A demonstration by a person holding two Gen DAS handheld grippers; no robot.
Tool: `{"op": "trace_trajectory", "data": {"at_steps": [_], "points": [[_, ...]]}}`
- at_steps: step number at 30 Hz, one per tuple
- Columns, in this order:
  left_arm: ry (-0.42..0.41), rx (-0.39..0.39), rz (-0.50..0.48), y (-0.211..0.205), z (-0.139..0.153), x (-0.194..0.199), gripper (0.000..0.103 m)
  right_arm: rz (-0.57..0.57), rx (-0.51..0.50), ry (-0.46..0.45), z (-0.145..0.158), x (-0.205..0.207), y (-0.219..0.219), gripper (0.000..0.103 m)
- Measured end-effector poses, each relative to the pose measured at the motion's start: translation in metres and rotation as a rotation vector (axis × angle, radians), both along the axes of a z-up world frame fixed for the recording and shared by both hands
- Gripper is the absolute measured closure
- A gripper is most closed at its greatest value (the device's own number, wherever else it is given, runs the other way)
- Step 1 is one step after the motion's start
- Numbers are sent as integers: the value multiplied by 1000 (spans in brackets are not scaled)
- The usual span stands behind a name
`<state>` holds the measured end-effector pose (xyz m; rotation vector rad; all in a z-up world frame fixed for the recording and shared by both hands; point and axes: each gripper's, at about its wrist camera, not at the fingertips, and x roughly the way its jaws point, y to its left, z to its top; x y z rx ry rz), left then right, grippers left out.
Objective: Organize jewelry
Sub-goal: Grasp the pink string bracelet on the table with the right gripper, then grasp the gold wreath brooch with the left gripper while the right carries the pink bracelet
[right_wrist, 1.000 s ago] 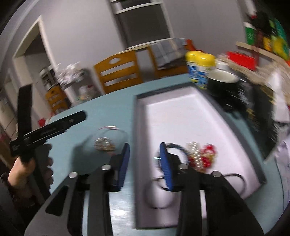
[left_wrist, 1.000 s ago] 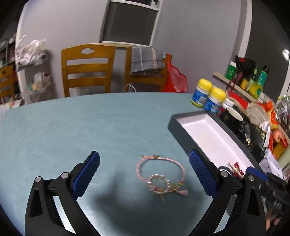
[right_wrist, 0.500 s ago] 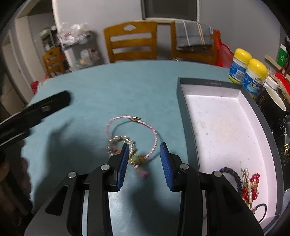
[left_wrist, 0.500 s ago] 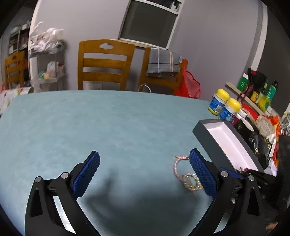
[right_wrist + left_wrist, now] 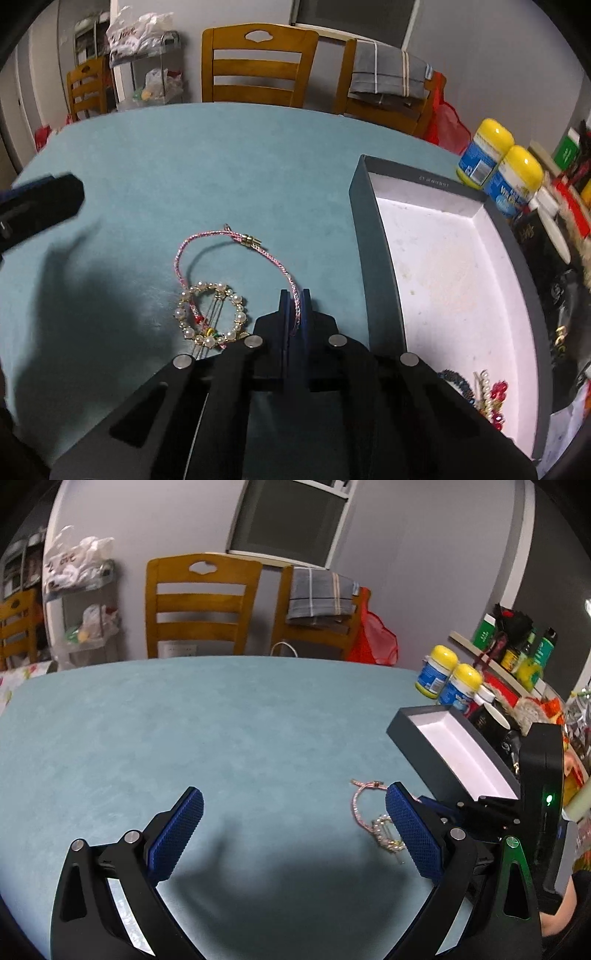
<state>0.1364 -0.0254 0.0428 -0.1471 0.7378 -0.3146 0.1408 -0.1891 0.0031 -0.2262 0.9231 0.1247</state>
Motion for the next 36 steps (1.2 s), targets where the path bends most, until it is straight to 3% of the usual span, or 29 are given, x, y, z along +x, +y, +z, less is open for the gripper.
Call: {"op": "trace_trajectory", "data": {"at_steps": [5, 11, 17, 20, 28, 33, 36], "points": [[-11, 2, -56, -4, 1, -4, 3, 4, 67, -80, 19, -11, -4, 100], [21, 38, -178, -29, -6, -5, 3, 45, 230, -285, 77, -39, -25, 100], [-5, 2, -319, -52, -5, -13, 3, 69, 301, -376, 119, -57, -37, 100], [3, 56, -364, -69, -11, -15, 3, 65, 314, -415, 132, -69, -44, 100], [59, 55, -452, -119, -26, -6, 8, -74, 387, -441, 112, -109, -118, 100], [94, 142, -520, -146, -39, -8, 30, -202, 435, -464, 100, -140, -183, 100], [88, 191, -529, -157, -42, -5, 35, -283, 469, -486, 99, -161, -225, 100]]}}
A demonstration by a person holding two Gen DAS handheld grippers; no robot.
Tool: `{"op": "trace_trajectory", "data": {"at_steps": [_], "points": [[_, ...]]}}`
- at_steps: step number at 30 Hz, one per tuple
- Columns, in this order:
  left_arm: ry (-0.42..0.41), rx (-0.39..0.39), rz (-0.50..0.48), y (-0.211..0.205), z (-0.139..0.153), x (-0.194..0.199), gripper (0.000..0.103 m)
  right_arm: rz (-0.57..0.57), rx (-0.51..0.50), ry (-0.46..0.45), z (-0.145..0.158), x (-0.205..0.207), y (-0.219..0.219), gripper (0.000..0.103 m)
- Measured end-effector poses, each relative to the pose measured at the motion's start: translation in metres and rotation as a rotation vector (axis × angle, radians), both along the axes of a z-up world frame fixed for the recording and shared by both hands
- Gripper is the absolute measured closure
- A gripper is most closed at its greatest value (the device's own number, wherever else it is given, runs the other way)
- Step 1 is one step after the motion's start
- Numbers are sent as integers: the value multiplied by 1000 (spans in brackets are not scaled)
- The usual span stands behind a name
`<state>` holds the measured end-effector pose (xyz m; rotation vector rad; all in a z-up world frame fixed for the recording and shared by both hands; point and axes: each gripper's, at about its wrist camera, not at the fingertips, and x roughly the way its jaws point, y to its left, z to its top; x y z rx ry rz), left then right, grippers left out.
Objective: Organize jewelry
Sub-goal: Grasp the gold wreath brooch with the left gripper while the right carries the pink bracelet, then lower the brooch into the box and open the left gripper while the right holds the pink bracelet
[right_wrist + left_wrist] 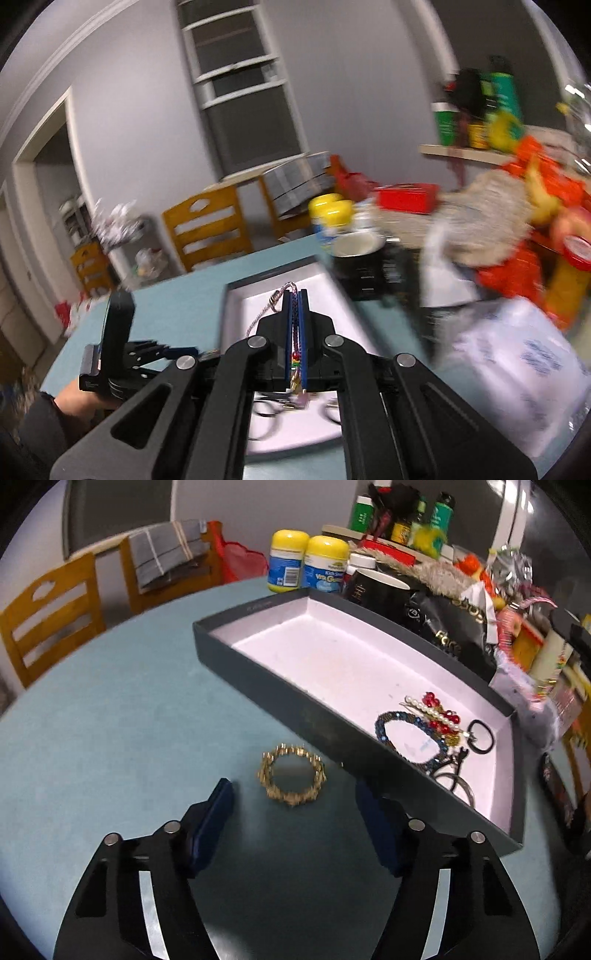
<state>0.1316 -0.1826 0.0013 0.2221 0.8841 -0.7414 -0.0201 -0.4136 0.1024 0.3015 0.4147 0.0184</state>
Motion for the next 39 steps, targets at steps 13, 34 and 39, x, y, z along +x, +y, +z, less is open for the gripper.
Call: {"op": "trace_trajectory", "data": {"at_steps": [13, 34, 39], "points": [[-89, 112, 24, -10, -2, 3, 61, -47, 89, -17, 0, -9, -9, 100], [-245, -246, -24, -61, 72, -45, 60, -54, -75, 70, -44, 26, 45, 100], [-228, -234, -52, -72, 65, -48, 60, -68, -91, 85, -47, 29, 44, 100]]}}
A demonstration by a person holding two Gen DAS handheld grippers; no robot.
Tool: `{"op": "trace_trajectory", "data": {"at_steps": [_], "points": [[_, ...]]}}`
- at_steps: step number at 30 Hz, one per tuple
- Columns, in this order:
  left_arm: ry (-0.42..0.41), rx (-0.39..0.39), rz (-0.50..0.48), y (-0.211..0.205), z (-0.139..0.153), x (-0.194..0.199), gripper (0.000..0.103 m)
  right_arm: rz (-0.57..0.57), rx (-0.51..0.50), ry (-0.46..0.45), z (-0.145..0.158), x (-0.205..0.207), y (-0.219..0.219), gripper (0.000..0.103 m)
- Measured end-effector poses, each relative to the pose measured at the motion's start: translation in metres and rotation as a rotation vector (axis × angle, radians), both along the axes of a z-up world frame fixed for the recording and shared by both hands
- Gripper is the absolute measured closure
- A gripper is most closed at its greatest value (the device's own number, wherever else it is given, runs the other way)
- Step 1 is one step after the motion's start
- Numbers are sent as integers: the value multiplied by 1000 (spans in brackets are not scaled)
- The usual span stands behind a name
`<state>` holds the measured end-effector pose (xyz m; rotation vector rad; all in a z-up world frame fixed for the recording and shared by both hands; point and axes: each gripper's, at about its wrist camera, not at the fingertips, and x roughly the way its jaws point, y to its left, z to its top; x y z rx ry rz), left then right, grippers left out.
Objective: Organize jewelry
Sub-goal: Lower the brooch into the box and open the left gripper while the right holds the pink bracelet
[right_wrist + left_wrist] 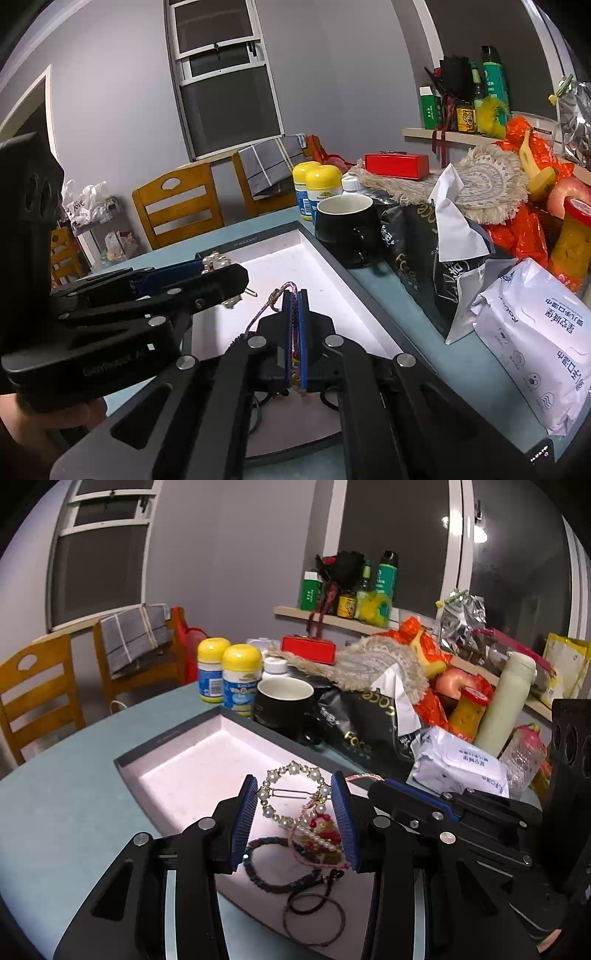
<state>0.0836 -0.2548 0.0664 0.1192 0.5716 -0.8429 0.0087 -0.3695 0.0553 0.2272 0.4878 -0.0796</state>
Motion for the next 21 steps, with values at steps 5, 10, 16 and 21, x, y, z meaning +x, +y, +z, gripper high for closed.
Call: {"op": "trace_trajectory", "data": {"at_steps": [5, 10, 16, 21], "points": [[9, -12, 10, 5, 1, 2, 60, -7, -14, 14, -3, 2, -1, 100], [24, -4, 25, 9, -1, 5, 60, -10, -32, 38, -6, 6, 1, 100], [21, -2, 24, 9, -1, 6, 60, -15, -34, 28, -6, 5, 0, 100], [-11, -32, 36, 14, 7, 2, 60, -21, -23, -24, 1, -2, -2, 100]]}}
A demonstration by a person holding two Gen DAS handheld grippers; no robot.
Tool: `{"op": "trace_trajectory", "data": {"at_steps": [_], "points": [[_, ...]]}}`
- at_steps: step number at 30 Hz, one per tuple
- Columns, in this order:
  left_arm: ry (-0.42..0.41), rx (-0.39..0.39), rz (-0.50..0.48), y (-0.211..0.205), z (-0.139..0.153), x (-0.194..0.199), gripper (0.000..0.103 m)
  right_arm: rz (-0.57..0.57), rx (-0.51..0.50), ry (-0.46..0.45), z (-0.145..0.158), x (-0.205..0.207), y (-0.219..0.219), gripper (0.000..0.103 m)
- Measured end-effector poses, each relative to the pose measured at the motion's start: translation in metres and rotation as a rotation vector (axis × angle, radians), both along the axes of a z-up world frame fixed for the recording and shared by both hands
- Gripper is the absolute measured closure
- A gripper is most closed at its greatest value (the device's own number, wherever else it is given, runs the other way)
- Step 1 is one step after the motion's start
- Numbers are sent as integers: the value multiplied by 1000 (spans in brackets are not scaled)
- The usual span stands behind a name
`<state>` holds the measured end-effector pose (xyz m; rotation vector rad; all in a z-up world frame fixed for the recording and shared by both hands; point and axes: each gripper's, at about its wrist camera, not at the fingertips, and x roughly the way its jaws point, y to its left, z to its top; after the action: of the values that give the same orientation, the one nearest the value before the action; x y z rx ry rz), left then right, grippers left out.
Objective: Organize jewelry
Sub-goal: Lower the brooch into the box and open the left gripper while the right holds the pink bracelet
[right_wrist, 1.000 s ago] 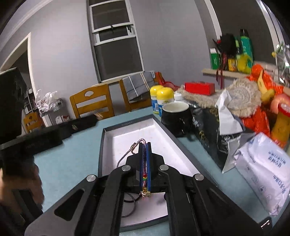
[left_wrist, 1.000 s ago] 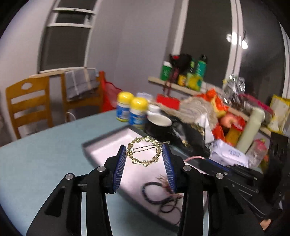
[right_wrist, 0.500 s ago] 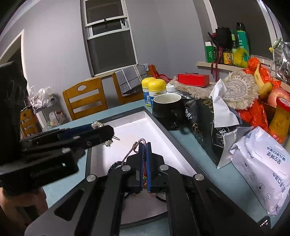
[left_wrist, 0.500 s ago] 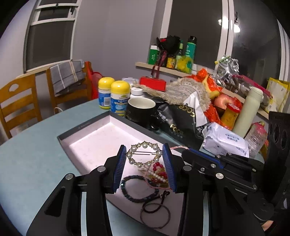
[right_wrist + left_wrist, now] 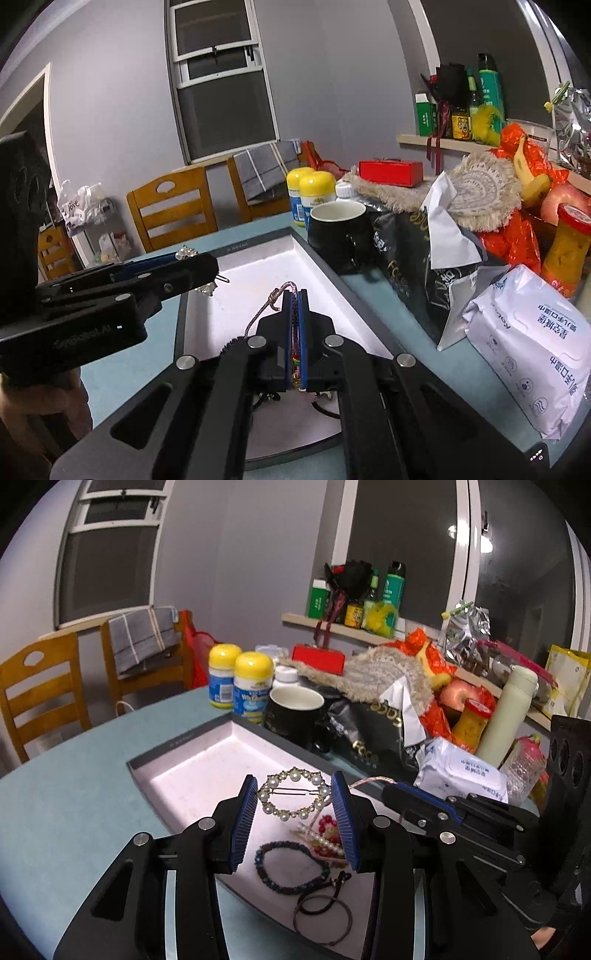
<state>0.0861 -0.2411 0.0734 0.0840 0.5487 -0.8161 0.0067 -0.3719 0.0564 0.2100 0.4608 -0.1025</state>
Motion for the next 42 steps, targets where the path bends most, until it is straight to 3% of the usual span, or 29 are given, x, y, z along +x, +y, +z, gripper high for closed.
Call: {"op": "trace_trajectory", "data": {"at_steps": [4, 10, 15, 29, 34, 40, 42], "points": [[8, 23, 2, -3, -4, 2, 60, -1, -4, 32, -4, 5, 1, 100], [4, 118, 31, -11, -14, 5, 60, -15, -29, 97, -12, 14, 3, 100], [-7, 137, 40, -10, -16, 5, 60, -35, -86, 106, -14, 17, 9, 100], [14, 164, 32, -15, -24, 7, 60, -23, -73, 159, -21, 27, 6, 100], [7, 156, 44, -11, -21, 8, 55, -21, -75, 172, -22, 28, 6, 99], [-4, 131, 68, -1, -14, 10, 41, -19, -84, 170, -22, 27, 8, 97], [1, 121, 80, 4, -13, 12, 39, -19, -86, 172, -22, 27, 8, 84]]}}
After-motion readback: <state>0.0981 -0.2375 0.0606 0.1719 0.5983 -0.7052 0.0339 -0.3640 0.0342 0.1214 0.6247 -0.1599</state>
